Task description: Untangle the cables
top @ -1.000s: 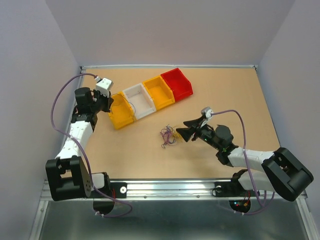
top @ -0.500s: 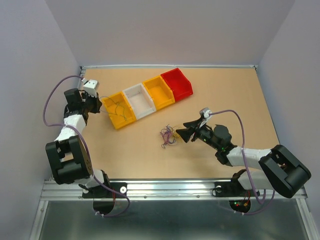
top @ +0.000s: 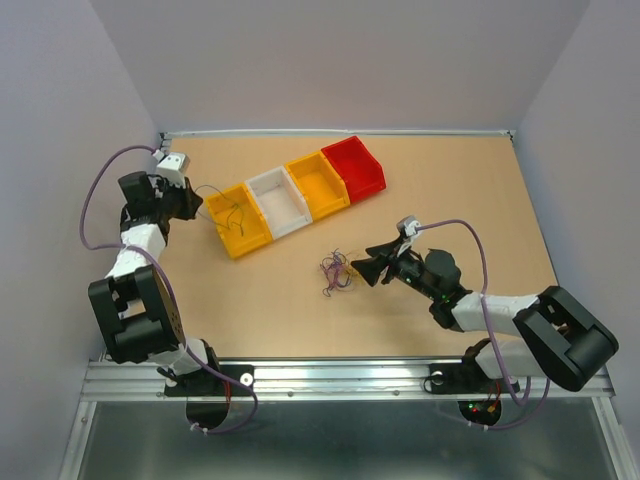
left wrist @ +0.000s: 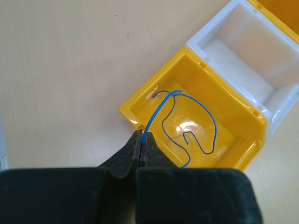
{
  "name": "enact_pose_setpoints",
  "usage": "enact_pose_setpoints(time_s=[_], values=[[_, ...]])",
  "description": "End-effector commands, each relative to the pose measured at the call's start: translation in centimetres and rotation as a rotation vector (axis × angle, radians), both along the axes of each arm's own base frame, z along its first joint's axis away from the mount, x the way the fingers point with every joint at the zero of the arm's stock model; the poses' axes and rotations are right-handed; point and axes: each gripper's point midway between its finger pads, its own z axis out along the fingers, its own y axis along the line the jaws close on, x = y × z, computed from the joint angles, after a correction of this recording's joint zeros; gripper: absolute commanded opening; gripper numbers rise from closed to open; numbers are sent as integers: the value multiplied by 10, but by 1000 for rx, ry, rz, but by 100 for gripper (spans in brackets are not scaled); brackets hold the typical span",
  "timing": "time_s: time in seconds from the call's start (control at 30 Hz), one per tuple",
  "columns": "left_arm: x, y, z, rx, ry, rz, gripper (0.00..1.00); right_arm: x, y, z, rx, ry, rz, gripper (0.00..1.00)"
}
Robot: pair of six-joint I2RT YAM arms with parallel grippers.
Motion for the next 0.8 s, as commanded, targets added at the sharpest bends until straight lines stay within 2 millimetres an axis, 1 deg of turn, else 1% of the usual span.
enact_pose_setpoints(time_s=[0.0,0.13,0.17,0.2,0.3,0.33,0.37,0.4,0.47,0.53,0.57,0.6,0.63,0.67,0.7,0.73,0.77], values=[[13,-5,12,79,-43,-20,0,6,10,24,39,-58,21,68],[16,-10,-2,164,15,-8,0,6,12,26,45,-56,32,68],[16,-15,-6,188,32,-21,0,5,13,27,46,-57,35,68],[17,-11,-9,221,45,4,0,5,13,27,48,-53,35,68],[18,-15,-21,293,94,25,0,4,13,28,51,-55,39,68],[20,-16,-23,304,103,28,0,4,13,28,52,-53,39,68],[18,-19,-31,306,144,20,0,3,12,28,51,-55,38,68],[19,-26,-34,307,159,6,0,3,13,28,52,-53,39,68],[23,-31,-42,303,202,3,0,3,12,28,51,-50,39,68],[28,-39,-45,295,217,-7,1,3,13,28,52,-45,41,68],[33,-41,-43,295,216,-5,1,3,13,25,44,-31,39,68],[36,-43,-50,293,234,-7,1,4,14,24,40,-24,39,68],[38,-48,-51,290,237,-10,1,5,13,18,25,1,36,68],[42,-48,-57,294,251,-5,1,6,14,14,15,20,34,68],[43,-49,-59,298,256,-6,1,9,17,16,11,26,32,68],[45,-51,-62,302,262,-8,1,11,15,0,-31,84,21,68],[46,-54,-67,304,271,-16,1,13,15,-4,-46,104,11,68]])
